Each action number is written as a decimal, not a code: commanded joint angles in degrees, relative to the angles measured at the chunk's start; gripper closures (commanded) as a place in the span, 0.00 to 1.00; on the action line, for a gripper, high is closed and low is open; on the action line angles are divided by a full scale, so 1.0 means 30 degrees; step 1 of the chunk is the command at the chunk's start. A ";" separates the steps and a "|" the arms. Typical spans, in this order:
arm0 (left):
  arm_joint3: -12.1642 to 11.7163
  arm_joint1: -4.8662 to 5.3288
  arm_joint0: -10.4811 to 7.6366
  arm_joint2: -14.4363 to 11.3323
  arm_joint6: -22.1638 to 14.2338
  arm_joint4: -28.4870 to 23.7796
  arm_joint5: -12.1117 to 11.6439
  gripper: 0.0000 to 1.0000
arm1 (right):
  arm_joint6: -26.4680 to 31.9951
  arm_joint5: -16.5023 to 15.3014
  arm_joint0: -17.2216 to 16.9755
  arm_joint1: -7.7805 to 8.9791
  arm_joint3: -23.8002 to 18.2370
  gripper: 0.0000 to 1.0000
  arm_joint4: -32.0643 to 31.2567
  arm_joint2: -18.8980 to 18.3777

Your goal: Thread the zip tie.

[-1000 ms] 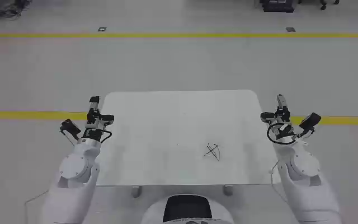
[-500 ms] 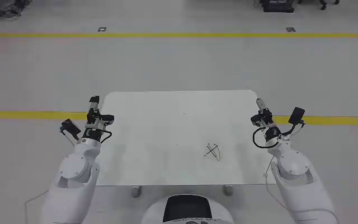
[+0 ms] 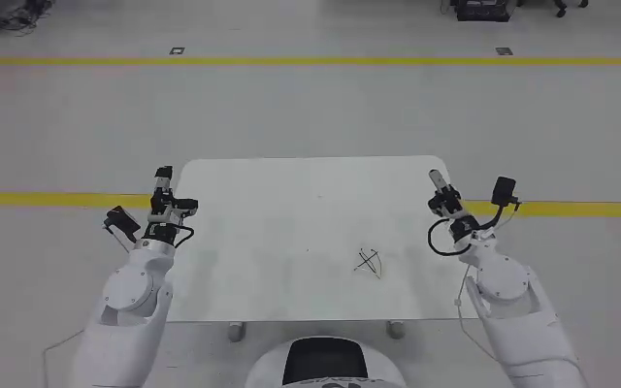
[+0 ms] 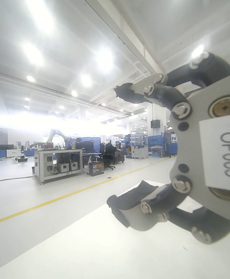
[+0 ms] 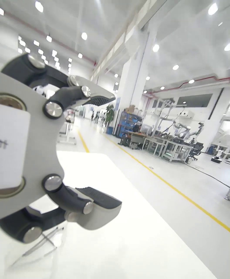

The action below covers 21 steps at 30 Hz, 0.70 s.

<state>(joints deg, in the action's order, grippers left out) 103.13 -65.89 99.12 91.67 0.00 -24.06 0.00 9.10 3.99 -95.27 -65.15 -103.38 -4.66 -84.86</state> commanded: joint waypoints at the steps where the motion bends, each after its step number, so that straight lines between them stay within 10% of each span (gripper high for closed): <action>1: 0.0000 0.0000 0.0000 0.0000 0.0000 0.0000 0.0000 0.00 | -0.0136 0.0540 0.0300 -0.0031 0.0003 0.00 -0.1421 0.0377; 11: 0.0000 0.0000 0.0000 0.0000 0.0000 0.0000 0.0000 0.00 | -0.0492 0.0636 0.0399 -0.0084 0.0029 0.00 -0.1548 0.0549; 21: 0.0000 0.0000 0.0000 0.0000 0.0000 0.0000 0.0000 0.00 | 0.3023 0.1951 0.1819 0.0145 0.0334 0.00 -0.8095 0.2257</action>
<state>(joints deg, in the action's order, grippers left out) 103.13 -65.89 99.12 91.67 0.00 -24.06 0.00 16.57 10.12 -90.14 -64.75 -102.60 -27.33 -78.96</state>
